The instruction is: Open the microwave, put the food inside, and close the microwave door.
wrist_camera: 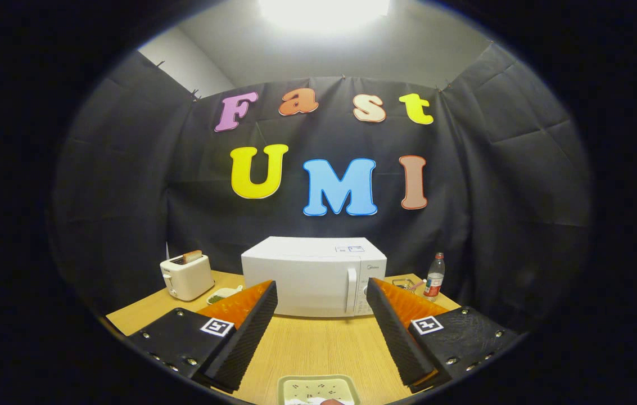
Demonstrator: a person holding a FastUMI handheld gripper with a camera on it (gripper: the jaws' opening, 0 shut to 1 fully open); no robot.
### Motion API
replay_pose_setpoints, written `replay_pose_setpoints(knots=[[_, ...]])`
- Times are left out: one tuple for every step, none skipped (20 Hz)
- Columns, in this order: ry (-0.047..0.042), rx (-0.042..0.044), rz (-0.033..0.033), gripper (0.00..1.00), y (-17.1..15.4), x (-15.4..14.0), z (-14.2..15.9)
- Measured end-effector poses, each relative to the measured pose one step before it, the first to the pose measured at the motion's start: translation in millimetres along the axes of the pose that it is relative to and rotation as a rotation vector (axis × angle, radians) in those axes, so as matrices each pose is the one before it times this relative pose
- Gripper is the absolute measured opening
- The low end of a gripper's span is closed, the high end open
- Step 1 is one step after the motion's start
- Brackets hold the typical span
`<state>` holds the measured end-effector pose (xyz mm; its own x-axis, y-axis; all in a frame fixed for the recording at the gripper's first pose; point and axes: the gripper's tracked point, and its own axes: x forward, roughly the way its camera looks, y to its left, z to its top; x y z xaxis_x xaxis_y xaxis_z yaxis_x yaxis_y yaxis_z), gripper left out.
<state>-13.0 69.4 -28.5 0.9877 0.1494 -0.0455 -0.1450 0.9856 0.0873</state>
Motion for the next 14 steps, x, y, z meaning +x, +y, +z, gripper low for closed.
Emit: replay_pose_setpoints(knots=[[-0.00125,0.00013,0.00192,0.99,0.7,-1.61,0.66],[0.00232,-0.00089,-0.00061,0.99,0.25,-0.69,0.21],[0.00086,0.00176,-0.0017,0.99,-0.52,-0.97,-0.6],[0.00036,0.00147,0.00126,0.99,0.65,-0.6,0.62],[0.00038,-0.00016,-0.00201,0.99,-0.55,-1.11,-0.62],[0.00196,-0.00166,-0.00366,0.99,-1.86,0.42,-0.7],[-0.00066,0.00168,-0.00179,0.99,-0.9,-0.48,0.72],[0.00092,0.00426,-0.00154,0.99,-0.1,-0.58,-0.48],[0.00379,0.00534,-0.00125,0.99,-0.77,2.54,-1.57],[0.00335,0.00535,-0.00126,0.99,-0.59,0.98,-0.83],[-0.00018,0.00045,-0.00498,0.99,-2.28,-0.53,0.24],[-0.00125,-0.00043,-0.00549,0.99,-2.28,0.71,0.59],[0.00255,0.00226,-0.00134,0.99,-0.31,0.38,-0.96],[0.00147,0.00273,0.00069,0.99,0.17,-0.92,-1.53]])
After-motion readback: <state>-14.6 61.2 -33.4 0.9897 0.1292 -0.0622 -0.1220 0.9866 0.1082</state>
